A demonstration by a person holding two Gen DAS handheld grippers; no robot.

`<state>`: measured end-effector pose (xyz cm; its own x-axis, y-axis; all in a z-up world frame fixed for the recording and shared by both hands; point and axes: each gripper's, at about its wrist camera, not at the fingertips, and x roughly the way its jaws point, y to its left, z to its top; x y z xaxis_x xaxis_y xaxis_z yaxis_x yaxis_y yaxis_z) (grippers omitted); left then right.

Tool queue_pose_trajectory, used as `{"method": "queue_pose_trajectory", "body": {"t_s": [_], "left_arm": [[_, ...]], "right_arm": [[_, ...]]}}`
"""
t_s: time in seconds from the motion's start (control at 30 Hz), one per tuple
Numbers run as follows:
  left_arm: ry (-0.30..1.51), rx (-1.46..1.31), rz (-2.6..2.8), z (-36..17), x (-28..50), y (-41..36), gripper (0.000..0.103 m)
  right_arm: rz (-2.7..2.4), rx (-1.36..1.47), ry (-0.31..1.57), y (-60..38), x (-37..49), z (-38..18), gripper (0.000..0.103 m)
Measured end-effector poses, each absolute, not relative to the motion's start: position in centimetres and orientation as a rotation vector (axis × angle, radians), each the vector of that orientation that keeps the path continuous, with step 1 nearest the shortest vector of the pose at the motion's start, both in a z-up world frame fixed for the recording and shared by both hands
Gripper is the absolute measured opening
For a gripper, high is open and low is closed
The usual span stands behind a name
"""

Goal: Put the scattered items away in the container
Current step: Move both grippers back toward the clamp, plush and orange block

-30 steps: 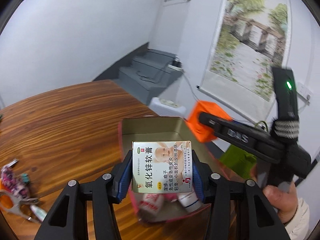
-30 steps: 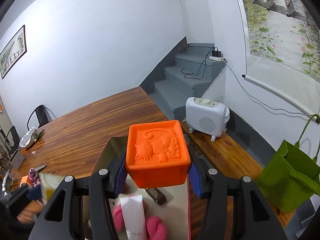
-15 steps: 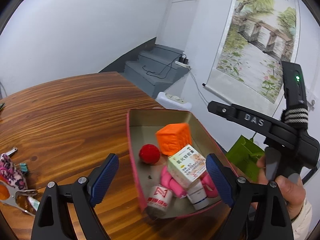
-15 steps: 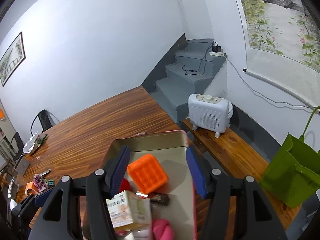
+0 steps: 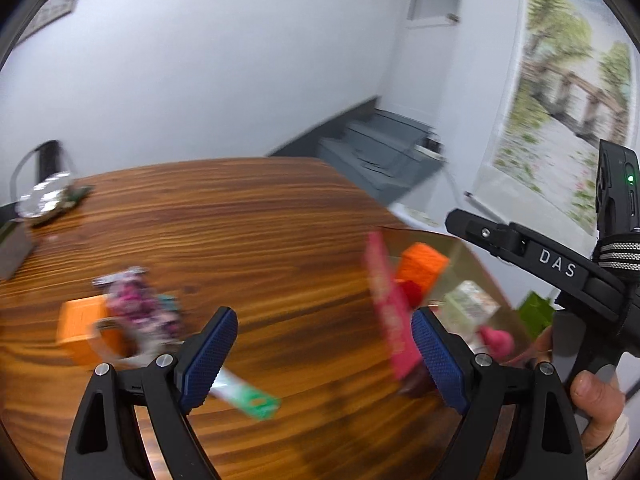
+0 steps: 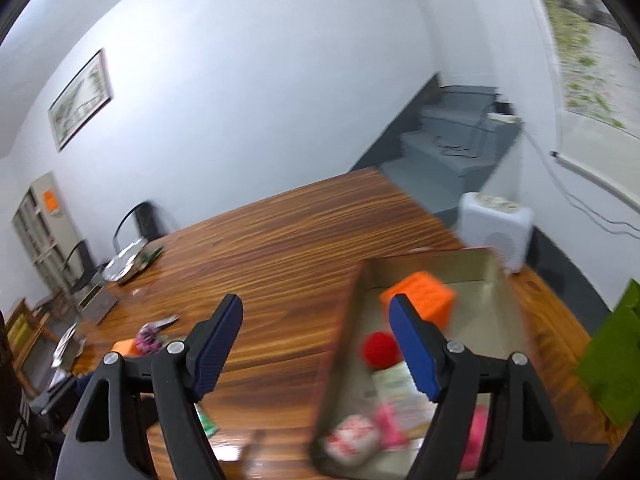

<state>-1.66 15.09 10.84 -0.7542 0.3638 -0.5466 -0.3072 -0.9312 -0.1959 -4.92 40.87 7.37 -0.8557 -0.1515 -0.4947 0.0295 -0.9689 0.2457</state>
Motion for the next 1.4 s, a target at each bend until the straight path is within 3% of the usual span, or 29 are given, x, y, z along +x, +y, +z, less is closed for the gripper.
{"method": "queue_pose_trajectory", "body": {"t_s": [0.2,0.57,1.0,1.4], "left_arm": [[-0.268,-0.875,2.788,10.2,-0.7,7.6,0.091],[-0.489,-0.910,2.932,7.4,-0.1,-2.3,0.091],[-0.480,-0.970,2.967,5.8,-0.9,-5.0,0.091],[-0.609,-1.010,3.053,5.2,-0.6,-8.8,0.091]], "right_arm": [[-2.816,0.804,-0.171,33.6,-5.0,7.0,0.080],[-2.663,0.897,-0.018,25.4,-5.5,3.8,0.080],[-2.618,0.969,-0.019,23.9,-6.6,1.2,0.081],[-2.539,0.915,-0.019,23.2,-5.4,1.2,0.082]]}}
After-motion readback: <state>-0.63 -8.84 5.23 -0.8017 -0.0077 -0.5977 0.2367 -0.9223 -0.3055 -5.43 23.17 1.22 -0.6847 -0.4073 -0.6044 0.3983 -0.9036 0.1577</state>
